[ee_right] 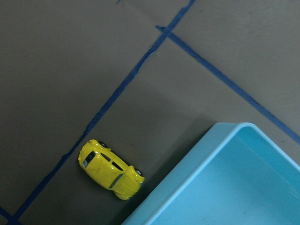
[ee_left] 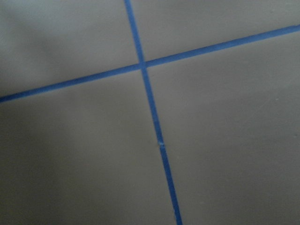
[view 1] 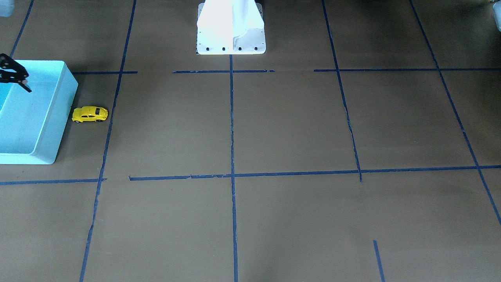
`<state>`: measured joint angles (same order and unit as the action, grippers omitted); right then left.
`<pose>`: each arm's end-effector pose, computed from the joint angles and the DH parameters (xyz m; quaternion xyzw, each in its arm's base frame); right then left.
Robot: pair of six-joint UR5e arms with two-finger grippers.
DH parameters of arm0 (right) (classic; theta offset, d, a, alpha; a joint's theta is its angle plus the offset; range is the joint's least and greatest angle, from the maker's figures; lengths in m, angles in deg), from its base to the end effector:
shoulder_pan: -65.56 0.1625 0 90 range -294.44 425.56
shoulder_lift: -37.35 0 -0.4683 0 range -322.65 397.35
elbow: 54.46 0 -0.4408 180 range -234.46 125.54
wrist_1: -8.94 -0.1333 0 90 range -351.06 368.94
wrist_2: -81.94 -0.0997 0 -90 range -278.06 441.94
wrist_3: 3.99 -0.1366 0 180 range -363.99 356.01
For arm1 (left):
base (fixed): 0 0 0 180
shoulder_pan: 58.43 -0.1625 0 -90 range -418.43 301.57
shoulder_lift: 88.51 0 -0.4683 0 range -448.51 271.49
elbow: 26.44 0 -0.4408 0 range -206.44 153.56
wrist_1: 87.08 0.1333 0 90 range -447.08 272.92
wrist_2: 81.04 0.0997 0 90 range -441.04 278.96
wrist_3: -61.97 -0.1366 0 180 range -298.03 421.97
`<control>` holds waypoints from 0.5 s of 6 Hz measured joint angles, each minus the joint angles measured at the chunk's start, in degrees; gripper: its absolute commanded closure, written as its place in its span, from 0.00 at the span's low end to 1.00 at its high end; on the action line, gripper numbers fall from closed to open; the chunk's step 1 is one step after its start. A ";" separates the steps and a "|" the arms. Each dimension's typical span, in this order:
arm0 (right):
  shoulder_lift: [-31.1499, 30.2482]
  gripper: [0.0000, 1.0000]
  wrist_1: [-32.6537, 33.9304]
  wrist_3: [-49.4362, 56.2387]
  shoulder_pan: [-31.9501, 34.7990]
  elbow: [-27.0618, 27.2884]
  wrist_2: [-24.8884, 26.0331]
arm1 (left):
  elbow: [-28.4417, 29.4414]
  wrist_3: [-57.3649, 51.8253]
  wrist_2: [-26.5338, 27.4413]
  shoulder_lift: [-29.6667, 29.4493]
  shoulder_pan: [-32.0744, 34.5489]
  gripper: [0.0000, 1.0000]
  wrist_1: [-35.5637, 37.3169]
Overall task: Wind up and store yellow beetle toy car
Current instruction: 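Reach the right gripper down to the car beside the blue bin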
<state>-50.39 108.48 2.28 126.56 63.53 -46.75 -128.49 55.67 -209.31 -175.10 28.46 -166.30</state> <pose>-0.2151 -0.4870 0.4728 0.1021 -0.3529 -0.3379 0.8665 -0.0213 -0.5055 0.6746 -0.0085 0.3281 0.0714 0.9419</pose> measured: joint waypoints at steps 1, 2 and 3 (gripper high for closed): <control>0.78 0.00 -0.68 2.22 -6.72 -0.45 3.29 | 2.52 -0.21 -1.91 0.76 3.05 0.00 -0.13; 1.80 0.00 -3.18 4.18 -13.48 -1.03 9.22 | 4.54 -1.46 -3.64 0.92 4.48 0.00 -0.20; 2.09 0.00 -7.58 6.30 -18.76 -2.04 14.23 | 5.55 -3.46 -4.37 0.91 4.90 0.00 -0.23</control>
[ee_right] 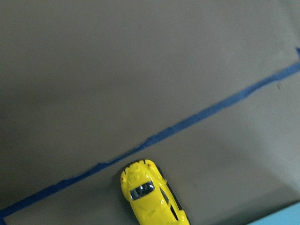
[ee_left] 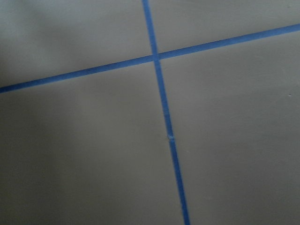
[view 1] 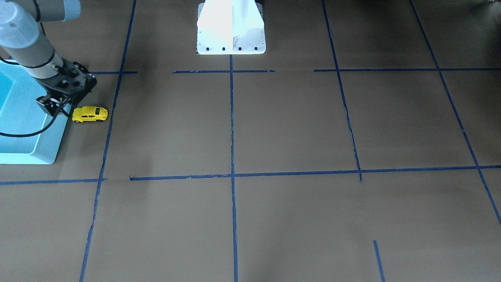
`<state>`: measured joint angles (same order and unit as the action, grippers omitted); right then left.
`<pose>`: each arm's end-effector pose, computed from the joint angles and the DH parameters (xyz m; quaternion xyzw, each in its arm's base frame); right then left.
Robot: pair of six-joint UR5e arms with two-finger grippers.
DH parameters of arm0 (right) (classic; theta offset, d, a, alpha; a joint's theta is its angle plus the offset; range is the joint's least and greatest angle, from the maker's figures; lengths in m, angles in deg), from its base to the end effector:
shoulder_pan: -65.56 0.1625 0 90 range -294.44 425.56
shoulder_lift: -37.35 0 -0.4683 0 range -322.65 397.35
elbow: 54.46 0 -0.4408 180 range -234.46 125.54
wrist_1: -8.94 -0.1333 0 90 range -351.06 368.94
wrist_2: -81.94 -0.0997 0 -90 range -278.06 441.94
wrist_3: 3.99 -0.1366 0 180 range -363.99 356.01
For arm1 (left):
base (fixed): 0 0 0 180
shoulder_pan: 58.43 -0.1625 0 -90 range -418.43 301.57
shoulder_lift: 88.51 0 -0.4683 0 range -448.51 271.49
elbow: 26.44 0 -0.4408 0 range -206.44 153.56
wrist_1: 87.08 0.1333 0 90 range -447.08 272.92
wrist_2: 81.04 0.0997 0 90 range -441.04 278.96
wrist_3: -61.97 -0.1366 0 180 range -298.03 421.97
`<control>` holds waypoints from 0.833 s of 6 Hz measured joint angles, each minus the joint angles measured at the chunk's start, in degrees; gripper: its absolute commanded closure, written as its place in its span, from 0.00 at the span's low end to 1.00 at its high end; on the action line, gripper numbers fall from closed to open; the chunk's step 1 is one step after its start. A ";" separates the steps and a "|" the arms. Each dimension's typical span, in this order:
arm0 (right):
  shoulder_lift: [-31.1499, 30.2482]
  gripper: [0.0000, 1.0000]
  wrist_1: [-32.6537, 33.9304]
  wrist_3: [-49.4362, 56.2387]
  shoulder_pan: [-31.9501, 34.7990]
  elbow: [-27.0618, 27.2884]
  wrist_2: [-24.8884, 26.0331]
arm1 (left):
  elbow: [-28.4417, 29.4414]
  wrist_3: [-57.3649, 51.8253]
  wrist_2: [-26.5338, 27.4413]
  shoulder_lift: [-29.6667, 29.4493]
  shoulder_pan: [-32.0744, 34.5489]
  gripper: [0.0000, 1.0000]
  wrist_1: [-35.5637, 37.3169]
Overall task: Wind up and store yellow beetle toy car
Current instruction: 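Reach the right gripper down to the car beside the blue bin, then close the right gripper on the yellow car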
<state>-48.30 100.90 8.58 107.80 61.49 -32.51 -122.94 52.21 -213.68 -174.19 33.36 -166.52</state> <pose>-0.3651 -0.4352 0.4692 0.1660 -0.2680 -0.5210 0.7932 -0.0560 -0.4877 0.7266 -0.0312 0.3676 0.0381 0.9287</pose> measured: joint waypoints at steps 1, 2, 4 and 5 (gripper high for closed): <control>0.10 0.00 -3.06 3.74 -2.97 -1.31 2.00 | 0.14 -1.24 -0.36 -0.10 0.04 0.00 -0.01; -0.36 0.00 -4.14 7.69 -4.74 -2.17 2.96 | -0.16 -1.68 -0.51 -0.31 0.00 0.00 -0.07; -2.05 0.00 -4.63 12.47 -6.11 -3.09 5.06 | -0.33 -1.17 -0.53 -0.36 -0.24 0.00 -3.14; -2.28 0.00 -4.72 13.25 -6.60 -3.92 6.18 | 0.09 -0.90 -0.52 -0.20 -0.27 0.00 -3.88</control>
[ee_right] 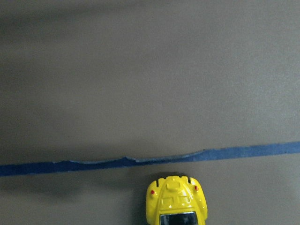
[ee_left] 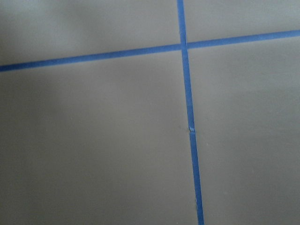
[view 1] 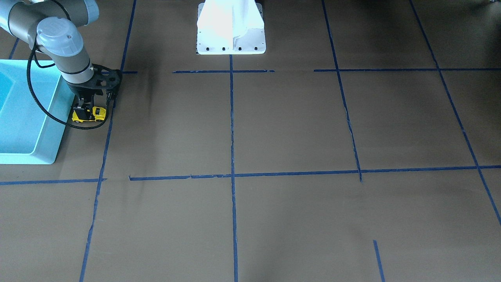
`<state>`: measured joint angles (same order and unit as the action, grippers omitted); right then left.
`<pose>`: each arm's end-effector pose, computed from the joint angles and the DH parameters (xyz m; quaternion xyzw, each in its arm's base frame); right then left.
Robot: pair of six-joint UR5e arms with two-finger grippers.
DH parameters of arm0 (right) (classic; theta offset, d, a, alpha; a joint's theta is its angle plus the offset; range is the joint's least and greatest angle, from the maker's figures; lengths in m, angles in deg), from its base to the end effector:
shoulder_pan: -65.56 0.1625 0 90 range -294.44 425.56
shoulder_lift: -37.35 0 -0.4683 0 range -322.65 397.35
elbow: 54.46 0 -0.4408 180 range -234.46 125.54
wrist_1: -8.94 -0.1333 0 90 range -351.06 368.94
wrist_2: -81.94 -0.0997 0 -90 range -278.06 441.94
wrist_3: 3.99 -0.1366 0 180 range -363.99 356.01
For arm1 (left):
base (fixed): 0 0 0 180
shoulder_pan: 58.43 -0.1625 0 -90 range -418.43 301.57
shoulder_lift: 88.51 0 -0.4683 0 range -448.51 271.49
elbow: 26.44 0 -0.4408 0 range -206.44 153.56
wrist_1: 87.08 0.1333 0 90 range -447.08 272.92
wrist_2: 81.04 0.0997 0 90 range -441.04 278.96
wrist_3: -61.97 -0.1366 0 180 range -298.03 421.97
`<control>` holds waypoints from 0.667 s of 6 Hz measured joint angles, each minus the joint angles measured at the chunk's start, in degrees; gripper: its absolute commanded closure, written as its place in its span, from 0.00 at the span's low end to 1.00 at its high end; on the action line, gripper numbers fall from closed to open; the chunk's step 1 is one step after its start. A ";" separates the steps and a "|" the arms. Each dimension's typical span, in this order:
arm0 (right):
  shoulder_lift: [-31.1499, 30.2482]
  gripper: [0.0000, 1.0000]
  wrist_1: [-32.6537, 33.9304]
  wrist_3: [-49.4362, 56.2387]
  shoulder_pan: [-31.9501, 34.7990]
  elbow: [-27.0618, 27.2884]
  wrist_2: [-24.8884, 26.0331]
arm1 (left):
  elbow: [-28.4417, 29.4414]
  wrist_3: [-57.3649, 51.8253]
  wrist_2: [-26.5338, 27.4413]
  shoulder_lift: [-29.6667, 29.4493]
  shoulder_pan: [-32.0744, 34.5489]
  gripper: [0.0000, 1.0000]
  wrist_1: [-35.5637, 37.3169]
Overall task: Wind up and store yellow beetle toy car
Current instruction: 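Close the right gripper on the yellow car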
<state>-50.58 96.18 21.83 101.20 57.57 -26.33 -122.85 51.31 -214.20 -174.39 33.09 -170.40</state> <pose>-0.4079 -0.4038 0.5212 0.1842 -0.2062 -0.6466 0.7109 -0.0531 -0.4974 0.7190 0.0036 0.3692 0.0600 0.9274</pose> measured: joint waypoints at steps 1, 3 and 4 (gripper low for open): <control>-0.10 0.00 -0.04 0.64 -0.33 -0.91 0.66 | 0.35 -0.05 0.00 0.12 -0.02 0.00 -0.20; 0.05 0.21 -0.05 1.97 -0.52 -2.65 1.00 | 0.51 -0.20 0.00 0.18 -0.03 0.00 -0.39; 0.14 0.50 -0.05 2.18 -0.56 -3.16 1.06 | 0.52 -0.31 0.00 0.18 -0.03 0.00 -0.43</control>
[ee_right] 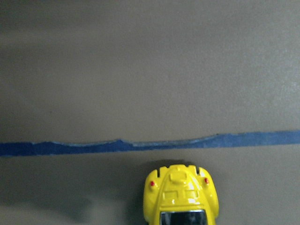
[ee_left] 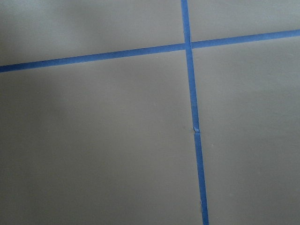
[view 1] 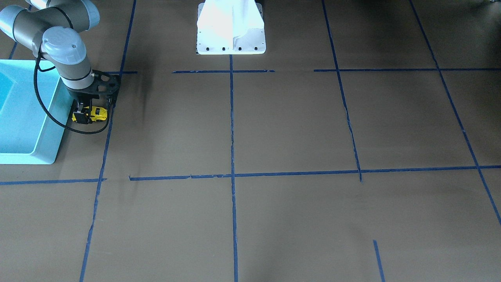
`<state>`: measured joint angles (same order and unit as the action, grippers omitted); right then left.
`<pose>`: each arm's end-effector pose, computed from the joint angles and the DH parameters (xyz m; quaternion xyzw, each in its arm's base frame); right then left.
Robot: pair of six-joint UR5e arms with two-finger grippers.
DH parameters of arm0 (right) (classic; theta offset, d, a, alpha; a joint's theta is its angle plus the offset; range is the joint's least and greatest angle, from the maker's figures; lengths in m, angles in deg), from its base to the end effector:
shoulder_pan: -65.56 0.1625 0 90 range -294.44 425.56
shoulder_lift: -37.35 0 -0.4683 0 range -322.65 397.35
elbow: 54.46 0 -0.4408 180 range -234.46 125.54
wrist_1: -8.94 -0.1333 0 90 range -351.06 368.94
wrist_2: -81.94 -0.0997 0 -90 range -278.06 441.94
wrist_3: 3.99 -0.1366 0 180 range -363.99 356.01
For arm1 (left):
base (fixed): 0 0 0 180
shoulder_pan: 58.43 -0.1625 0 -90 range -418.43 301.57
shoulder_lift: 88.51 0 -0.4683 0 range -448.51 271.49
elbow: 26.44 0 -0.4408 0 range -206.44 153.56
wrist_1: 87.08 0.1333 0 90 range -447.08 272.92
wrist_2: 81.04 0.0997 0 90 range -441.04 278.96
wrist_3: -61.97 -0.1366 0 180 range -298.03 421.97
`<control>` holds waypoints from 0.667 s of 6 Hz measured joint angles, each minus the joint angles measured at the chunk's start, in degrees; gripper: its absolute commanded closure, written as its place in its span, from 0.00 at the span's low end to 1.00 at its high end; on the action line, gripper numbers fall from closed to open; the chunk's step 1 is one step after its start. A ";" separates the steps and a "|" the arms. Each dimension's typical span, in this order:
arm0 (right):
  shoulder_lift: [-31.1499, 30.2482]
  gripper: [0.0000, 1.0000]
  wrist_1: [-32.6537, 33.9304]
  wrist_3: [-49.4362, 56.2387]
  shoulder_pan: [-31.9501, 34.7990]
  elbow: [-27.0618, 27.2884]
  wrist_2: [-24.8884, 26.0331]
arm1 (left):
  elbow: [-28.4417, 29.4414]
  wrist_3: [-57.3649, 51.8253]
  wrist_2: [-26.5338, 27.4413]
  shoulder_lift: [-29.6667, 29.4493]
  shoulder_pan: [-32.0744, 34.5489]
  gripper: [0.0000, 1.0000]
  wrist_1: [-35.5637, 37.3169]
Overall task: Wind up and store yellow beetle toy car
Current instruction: 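Close the right gripper on the yellow car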
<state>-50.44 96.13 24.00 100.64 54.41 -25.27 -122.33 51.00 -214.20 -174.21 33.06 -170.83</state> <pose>-0.4158 -0.4055 0.5508 0.1649 -0.1900 -0.6636 0.7045 -0.0528 -0.4956 0.7247 0.0023 0.3694 0.0619 0.9272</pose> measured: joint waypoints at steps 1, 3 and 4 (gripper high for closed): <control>0.08 0.80 0.00 -0.02 0.02 -0.20 0.05 | -0.10 -0.04 0.00 -0.01 0.00 0.00 -0.01; 0.23 1.00 -0.04 -0.20 0.32 0.49 0.32 | -0.29 -0.09 0.00 -0.02 0.00 0.00 -0.01; -0.12 1.00 0.70 -0.57 1.42 3.92 0.48 | -0.27 -0.10 0.00 0.00 0.00 0.00 -0.01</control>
<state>-50.56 96.83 23.44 102.07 58.33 -24.79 -122.60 50.90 -214.20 -174.21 33.06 -170.84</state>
